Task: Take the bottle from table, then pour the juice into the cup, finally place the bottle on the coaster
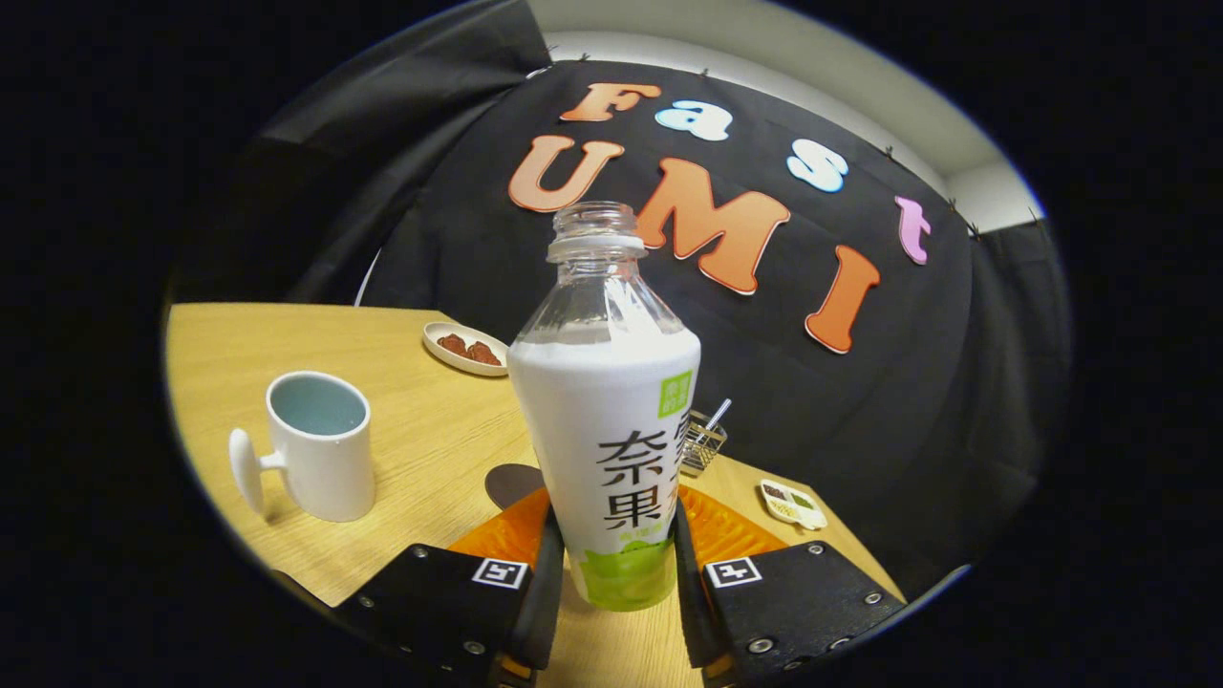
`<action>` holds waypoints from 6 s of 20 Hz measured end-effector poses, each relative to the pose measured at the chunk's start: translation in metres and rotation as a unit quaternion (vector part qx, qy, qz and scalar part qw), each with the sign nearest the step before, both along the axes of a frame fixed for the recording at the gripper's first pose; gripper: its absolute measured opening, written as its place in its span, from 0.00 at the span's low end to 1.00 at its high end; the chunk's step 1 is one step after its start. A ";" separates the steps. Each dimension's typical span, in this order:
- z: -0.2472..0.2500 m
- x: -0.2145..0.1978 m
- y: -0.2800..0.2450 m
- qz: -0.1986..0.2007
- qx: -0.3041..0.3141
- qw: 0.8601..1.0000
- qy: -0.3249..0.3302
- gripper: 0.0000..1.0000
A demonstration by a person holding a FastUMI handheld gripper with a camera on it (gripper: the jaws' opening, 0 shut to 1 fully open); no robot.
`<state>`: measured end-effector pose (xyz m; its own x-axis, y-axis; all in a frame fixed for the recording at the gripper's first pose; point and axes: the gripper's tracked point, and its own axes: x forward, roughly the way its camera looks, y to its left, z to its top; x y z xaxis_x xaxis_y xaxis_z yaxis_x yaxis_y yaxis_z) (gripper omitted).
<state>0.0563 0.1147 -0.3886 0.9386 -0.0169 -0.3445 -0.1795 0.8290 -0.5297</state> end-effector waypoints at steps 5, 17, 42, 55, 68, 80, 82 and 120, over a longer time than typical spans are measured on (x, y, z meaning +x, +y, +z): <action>-0.003 0.007 0.008 0.026 -0.120 0.992 -0.022 0.53; 0.002 0.017 0.022 0.108 -0.357 0.925 -0.065 0.53; 0.004 0.015 0.038 0.161 -0.493 0.848 -0.113 0.53; 0.005 0.013 0.043 0.165 -0.515 0.831 -0.127 0.53; 0.006 0.015 0.043 0.186 -0.545 0.804 -0.151 0.53; 0.009 0.019 0.045 0.209 -0.574 0.773 -0.174 0.53; 0.009 0.019 0.044 0.212 -0.580 0.766 -0.178 0.53; 0.001 0.008 0.045 0.280 -0.628 0.690 -0.224 0.53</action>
